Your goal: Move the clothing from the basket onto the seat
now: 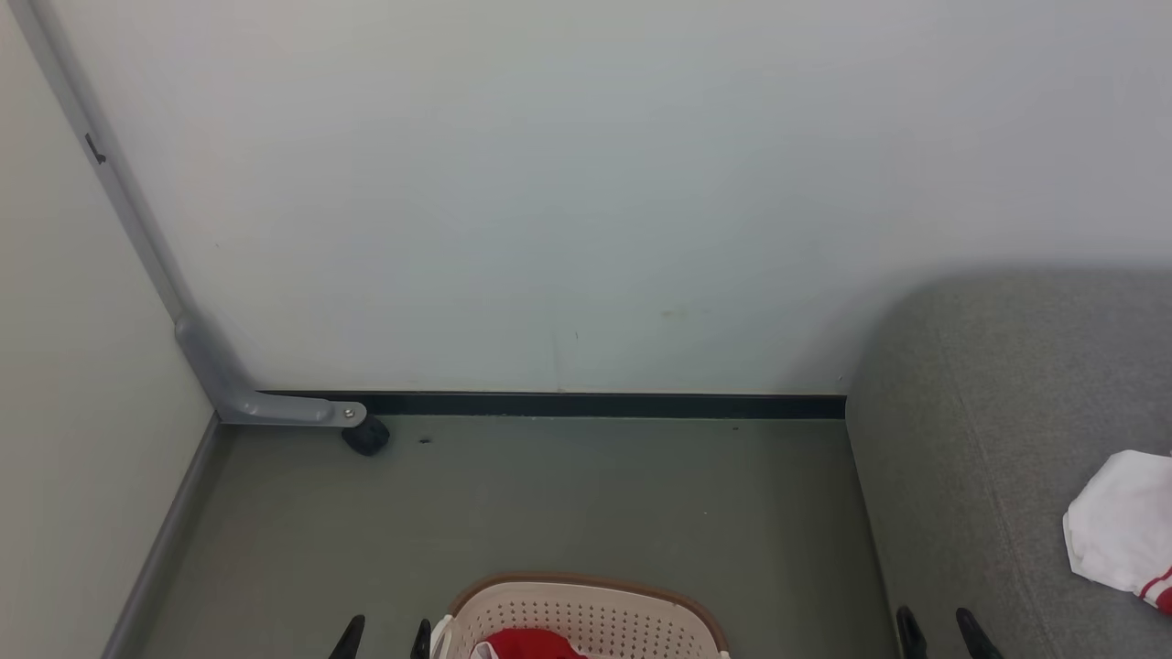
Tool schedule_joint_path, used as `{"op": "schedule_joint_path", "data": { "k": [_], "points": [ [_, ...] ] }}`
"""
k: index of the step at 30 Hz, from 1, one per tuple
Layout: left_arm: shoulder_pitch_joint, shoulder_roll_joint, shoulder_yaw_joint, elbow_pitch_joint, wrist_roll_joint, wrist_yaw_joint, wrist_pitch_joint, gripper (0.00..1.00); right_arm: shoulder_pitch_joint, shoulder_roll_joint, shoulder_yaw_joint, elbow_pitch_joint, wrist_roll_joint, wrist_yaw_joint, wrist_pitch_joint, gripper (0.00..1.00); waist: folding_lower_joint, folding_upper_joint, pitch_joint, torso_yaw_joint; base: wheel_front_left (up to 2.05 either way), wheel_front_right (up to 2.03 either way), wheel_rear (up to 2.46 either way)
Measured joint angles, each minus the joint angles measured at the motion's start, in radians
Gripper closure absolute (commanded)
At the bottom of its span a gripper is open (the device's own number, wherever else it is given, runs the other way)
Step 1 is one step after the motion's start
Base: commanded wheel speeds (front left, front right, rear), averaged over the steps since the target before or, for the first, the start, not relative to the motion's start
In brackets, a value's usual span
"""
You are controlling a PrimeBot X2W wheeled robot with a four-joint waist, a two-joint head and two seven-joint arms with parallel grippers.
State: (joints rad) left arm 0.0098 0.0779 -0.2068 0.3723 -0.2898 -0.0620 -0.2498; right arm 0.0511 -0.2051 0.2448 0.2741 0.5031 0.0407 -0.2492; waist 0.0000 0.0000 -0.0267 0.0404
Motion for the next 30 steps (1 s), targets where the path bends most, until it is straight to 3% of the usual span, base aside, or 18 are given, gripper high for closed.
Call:
{"op": "schedule_joint_path", "data": {
  "k": [5,10,21,30],
  "points": [
    [0.0,0.0,0.008,-0.003,0.002,-0.009,0.0,0.0,0.0,0.005,-0.004,0.006,-0.011,0.0,0.0,0.0,0.0,0.0,0.016,-0.013,0.0,0.0,0.0],
    [0.002,-0.001,0.007,-0.028,0.009,-0.019,0.0,0.0,0.014,0.008,-0.046,0.015,-0.011,-0.041,0.0,0.0,0.0001,0.0,0.047,-0.025,0.0,0.0,0.0],
    [-0.006,0.026,-0.004,-0.054,0.039,-0.045,0.0,0.0,0.023,0.037,-0.037,-0.037,-0.049,-0.06,0.0,0.0,0.0001,0.0,0.178,-0.064,0.0,0.0,0.0],
    [-0.094,0.079,-0.006,-0.051,0.048,-0.054,0.0,0.0,0.001,0.073,-0.007,-0.056,-0.077,-0.06,0.0,0.0,0.0002,0.0001,0.297,-0.131,0.0,0.0,0.0]
  ]
}}
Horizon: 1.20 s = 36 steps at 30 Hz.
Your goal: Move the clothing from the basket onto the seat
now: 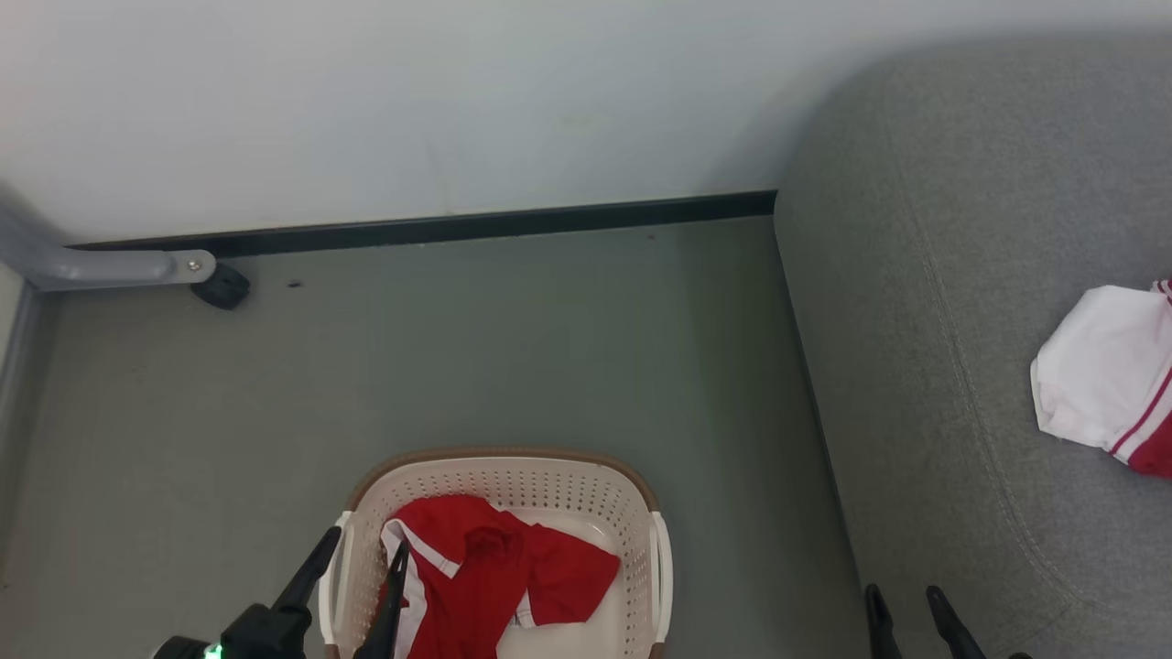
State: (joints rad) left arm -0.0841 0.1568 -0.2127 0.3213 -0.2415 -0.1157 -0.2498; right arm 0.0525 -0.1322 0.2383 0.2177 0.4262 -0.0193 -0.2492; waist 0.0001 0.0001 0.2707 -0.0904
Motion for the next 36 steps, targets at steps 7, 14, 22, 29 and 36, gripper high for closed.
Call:
{"op": "schedule_joint_path", "data": {
  "k": [7,14,22,29,36],
  "points": [
    [-0.108,0.06,0.006,0.04,0.022,-0.008,0.0,0.0,-0.015,0.027,0.023,-0.018,-0.035,0.0,0.0,0.0,0.0001,0.0,0.109,-0.081,0.0,0.0,0.0],
    [-0.199,0.122,-0.002,0.093,0.063,-0.008,0.002,0.0,-0.062,0.056,0.047,-0.034,-0.05,0.002,0.0,0.0,0.0001,0.0001,0.21,-0.154,0.0,0.0,0.0],
    [-0.293,0.176,-0.046,0.174,0.092,-0.009,0.067,0.0,-0.106,0.078,0.061,-0.039,-0.057,0.002,0.0,0.0,0.0001,0.0001,0.33,-0.226,0.0,0.0,0.0],
    [-0.353,0.209,-0.103,0.253,0.139,-0.015,0.136,0.0,-0.127,0.086,0.073,-0.036,-0.057,0.002,0.0,0.0,0.0001,0.0001,0.419,-0.276,0.0,0.0,0.0],
    [-0.435,0.23,-0.132,0.327,0.167,-0.016,0.209,0.0,-0.151,0.091,0.094,-0.037,-0.057,0.002,0.0,0.0,0.0,0.0001,0.491,-0.312,0.0,0.0,0.0]
  ]
}}
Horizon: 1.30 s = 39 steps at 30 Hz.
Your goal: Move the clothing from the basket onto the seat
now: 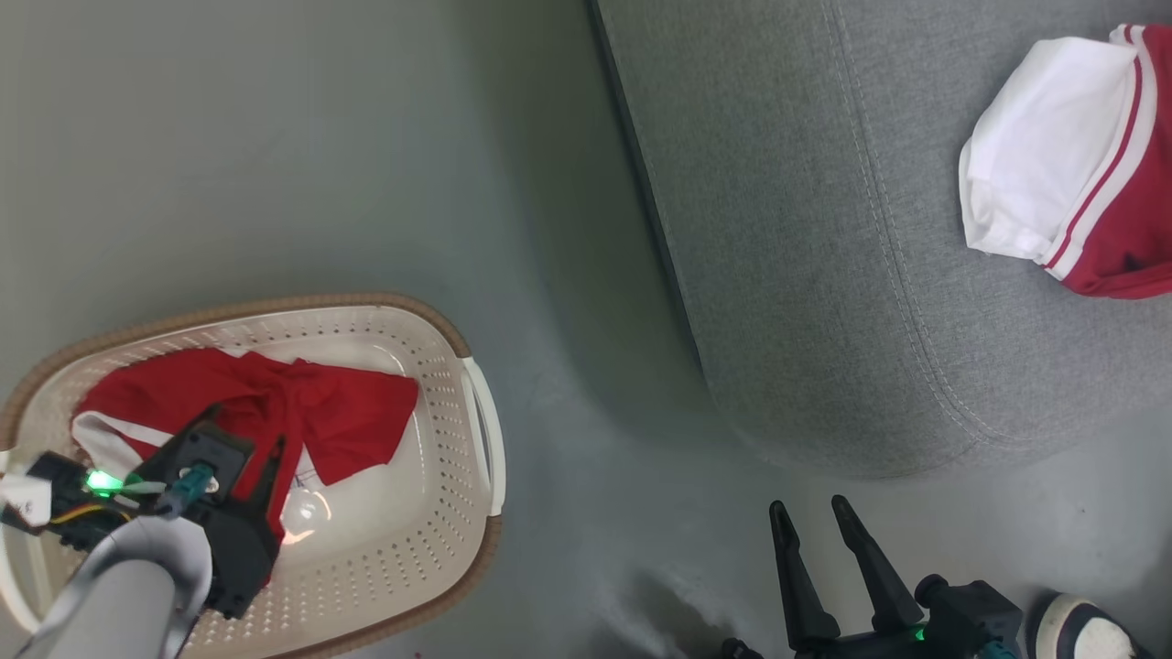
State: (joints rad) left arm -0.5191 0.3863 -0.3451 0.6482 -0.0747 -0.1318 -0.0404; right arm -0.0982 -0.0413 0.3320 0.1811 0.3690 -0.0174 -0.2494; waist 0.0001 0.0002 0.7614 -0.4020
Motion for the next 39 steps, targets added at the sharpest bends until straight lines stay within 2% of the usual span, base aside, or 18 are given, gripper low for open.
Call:
{"op": "schedule_joint_path", "data": {
  "k": [9,19,25,39],
  "points": [
    [-0.126,0.047,-0.004,0.1,0.031,0.0,0.123,0.0,-0.017,0.002,0.048,-0.017,0.003,-0.001,0.0,0.0,-0.0001,-0.0001,0.078,-0.035,0.0,0.0,0.0],
    [-0.252,0.026,-0.014,0.212,0.044,0.0,0.202,0.0,-0.007,0.004,0.063,-0.049,0.021,-0.037,0.0,0.0,-0.0001,-0.0001,0.15,-0.048,0.0,0.0,0.0],
    [-0.308,0.027,-0.03,0.255,0.087,0.011,0.228,0.0,0.007,0.004,0.075,-0.062,0.022,-0.045,0.0,0.0,-0.0001,-0.0001,0.174,-0.042,0.0,0.0,0.0],
    [-0.365,0.019,-0.142,0.361,0.201,0.021,0.26,0.0,0.018,0.005,0.095,-0.085,0.022,-0.059,0.0,0.0,-0.0001,-0.0003,0.204,-0.033,0.0,0.0,0.0]
  ]
}}
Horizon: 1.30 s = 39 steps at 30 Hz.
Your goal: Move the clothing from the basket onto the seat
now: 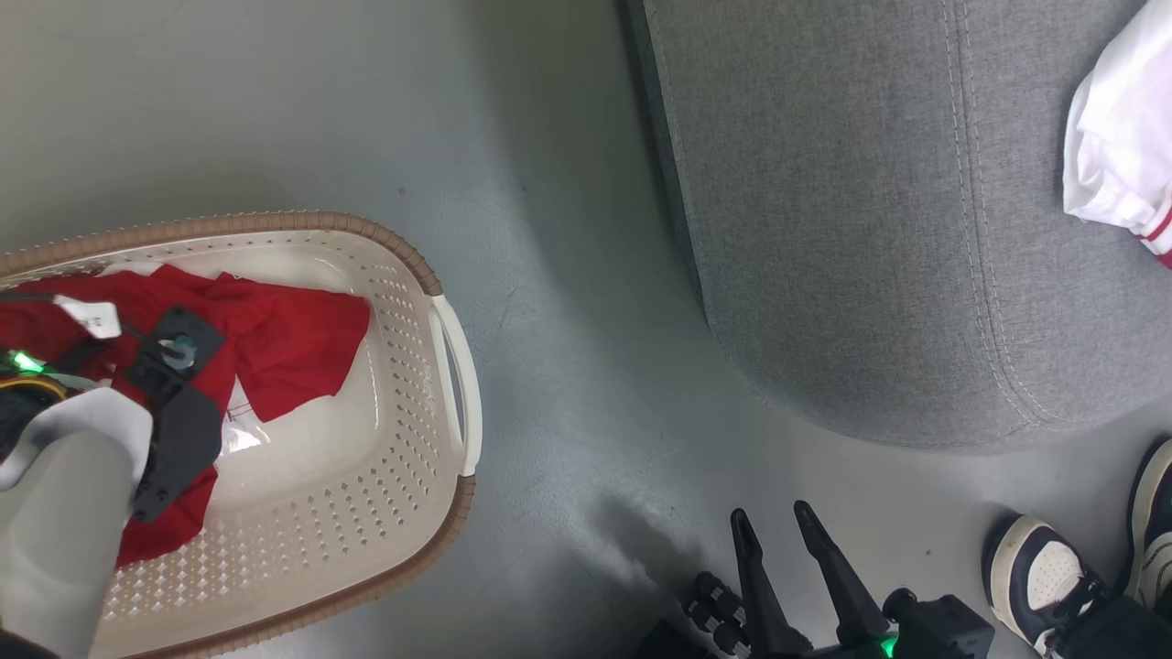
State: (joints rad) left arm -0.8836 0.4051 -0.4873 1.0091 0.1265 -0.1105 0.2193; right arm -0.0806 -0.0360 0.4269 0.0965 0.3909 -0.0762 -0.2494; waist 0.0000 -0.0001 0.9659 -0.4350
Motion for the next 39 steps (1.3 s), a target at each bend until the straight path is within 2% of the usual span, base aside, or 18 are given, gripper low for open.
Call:
{"op": "schedule_joint_path", "data": {
  "k": [17,18,19,20,31,39],
  "points": [
    [-0.074,-0.049,-0.073,0.101,0.063,-0.004,0.017,0.0,0.049,0.0,-0.005,-0.052,-0.025,-0.013,0.0,0.0,-0.0001,0.0,0.024,0.014,0.0,0.0,0.0],
    [-0.077,-0.053,-0.072,0.108,0.063,-0.004,0.018,0.28,0.049,0.0,-0.004,-0.054,-0.027,-0.013,0.0,0.0,-0.0001,0.0001,0.025,0.015,0.0,0.0,0.0],
    [-0.079,-0.056,-0.073,0.114,0.063,-0.004,0.018,0.74,0.049,0.0,-0.004,-0.057,-0.029,-0.013,0.0,0.0,-0.0001,0.0,0.026,0.017,0.0,0.0,0.0],
    [-0.079,-0.058,-0.073,0.12,0.063,-0.004,0.018,1.0,0.049,0.0,-0.004,-0.058,-0.031,-0.013,0.0,0.0,-0.0001,0.0001,0.027,0.018,0.0,0.0,0.0],
    [-0.099,-0.062,-0.064,0.16,0.058,-0.005,-0.002,1.0,0.042,0.0,0.003,-0.079,-0.057,-0.02,0.0,0.0,-0.0001,0.0,0.03,0.03,0.0,0.0,0.0],
    [-0.092,-0.053,-0.043,0.193,0.027,-0.005,-0.044,1.0,-0.033,0.0,0.012,-0.07,-0.056,-0.019,0.0,0.0,0.0,0.0001,0.003,0.02,0.0,0.0,0.0]
  ]
}}
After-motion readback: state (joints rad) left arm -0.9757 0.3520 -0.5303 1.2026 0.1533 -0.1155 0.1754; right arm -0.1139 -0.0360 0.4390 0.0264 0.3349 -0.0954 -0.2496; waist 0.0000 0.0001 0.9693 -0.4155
